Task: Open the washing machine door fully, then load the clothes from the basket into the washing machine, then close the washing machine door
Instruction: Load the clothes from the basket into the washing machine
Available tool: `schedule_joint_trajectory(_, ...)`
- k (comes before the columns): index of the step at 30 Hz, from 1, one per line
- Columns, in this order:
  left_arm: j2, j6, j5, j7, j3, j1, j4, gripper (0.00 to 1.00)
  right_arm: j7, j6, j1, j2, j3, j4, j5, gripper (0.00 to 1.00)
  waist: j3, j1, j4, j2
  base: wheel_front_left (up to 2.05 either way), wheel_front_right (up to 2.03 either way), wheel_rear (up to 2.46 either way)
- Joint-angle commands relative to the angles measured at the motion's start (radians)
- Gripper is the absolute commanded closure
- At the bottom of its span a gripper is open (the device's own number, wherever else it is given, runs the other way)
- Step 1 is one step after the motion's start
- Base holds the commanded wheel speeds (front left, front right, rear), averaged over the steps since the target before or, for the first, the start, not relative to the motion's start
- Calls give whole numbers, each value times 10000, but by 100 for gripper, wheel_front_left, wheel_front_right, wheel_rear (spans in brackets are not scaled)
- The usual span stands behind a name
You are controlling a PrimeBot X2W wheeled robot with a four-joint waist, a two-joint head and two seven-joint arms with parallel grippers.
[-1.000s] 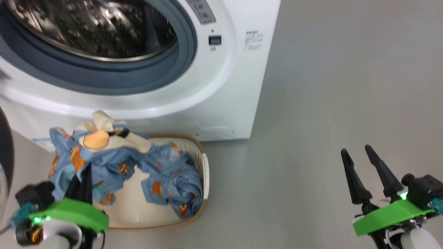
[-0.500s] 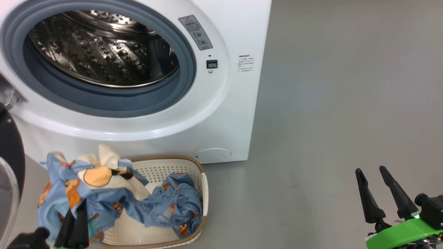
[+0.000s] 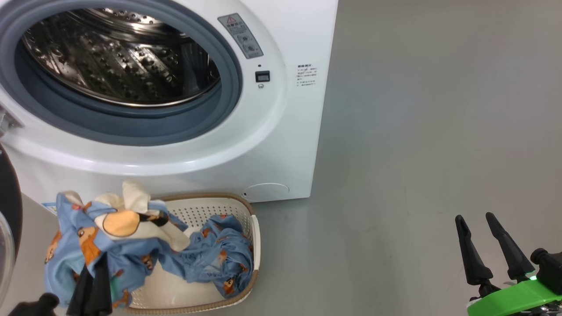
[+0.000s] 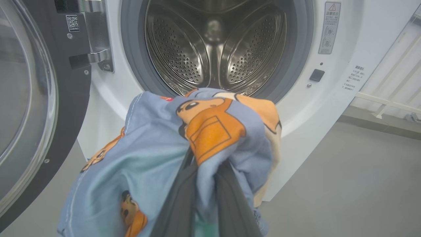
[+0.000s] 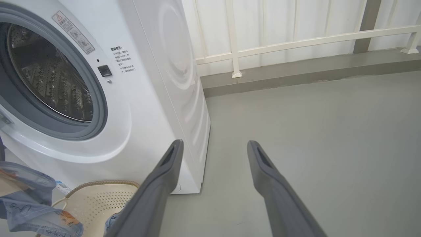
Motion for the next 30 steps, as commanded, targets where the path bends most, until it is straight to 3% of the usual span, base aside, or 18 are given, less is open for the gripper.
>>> schedule_joint_trajectory(1,123,-15,-41,-135,380,-583,-263,100,-48,27,-160,-113,143,-297,49,0,125,1,-27,0,0,0,0)
schedule_joint_trajectory(9,312,-15,-180,-135,534,-2267,-195,100,-48,27,-565,69,175,-415,18,0,853,1,-169,0,0,0,0)
schedule_joint_trajectory(17,1008,-15,-241,-135,586,-4652,401,100,-48,27,-1031,240,251,-475,-16,0,1554,1,-401,0,0,0,0)
schedule_joint_trajectory(30,2049,-15,-753,-135,-57,-8592,5015,100,-48,27,-1630,573,555,-519,-45,0,2603,1,-1163,0,0,0,0)
